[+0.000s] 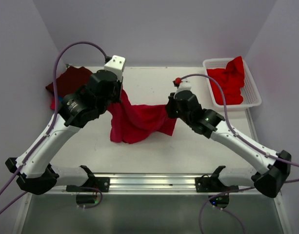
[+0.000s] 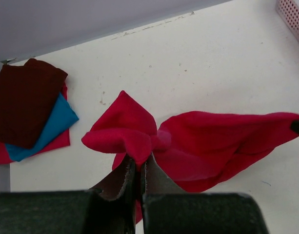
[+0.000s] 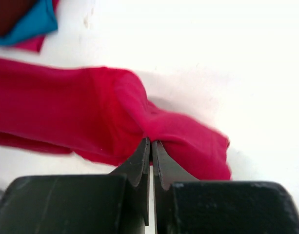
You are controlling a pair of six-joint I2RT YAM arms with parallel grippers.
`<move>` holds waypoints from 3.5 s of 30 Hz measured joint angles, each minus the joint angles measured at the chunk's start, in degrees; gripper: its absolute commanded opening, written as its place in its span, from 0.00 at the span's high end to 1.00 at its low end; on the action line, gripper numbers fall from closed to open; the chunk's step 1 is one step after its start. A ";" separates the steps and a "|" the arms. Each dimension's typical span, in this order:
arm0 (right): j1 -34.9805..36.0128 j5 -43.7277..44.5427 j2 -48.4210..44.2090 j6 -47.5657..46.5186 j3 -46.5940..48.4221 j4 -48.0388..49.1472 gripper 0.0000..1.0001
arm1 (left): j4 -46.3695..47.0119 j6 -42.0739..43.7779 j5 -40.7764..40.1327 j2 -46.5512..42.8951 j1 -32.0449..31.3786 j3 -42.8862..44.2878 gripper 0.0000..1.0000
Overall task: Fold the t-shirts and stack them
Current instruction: Flatten the tshirt out
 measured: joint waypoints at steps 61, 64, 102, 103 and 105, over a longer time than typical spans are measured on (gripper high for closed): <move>-11.89 -33.81 33.92 4.92 0.72 20.81 0.54 | 1.68 -2.78 -10.91 -5.68 0.00 3.17 1.00; -12.52 -38.82 38.23 6.08 2.27 23.61 0.52 | 1.60 -2.80 -10.64 -5.68 0.00 3.17 1.00; -13.42 -27.91 8.79 -3.30 -0.48 16.90 1.00 | 2.69 -2.91 -10.25 -7.52 0.00 -3.28 1.00; -13.44 -27.19 6.16 -4.15 0.00 15.82 1.00 | 2.89 -2.91 -10.25 -7.65 0.00 -3.65 1.00; -13.11 -26.97 1.77 -5.51 0.46 13.55 1.00 | 3.45 -2.91 -10.25 -7.80 0.00 -4.15 1.00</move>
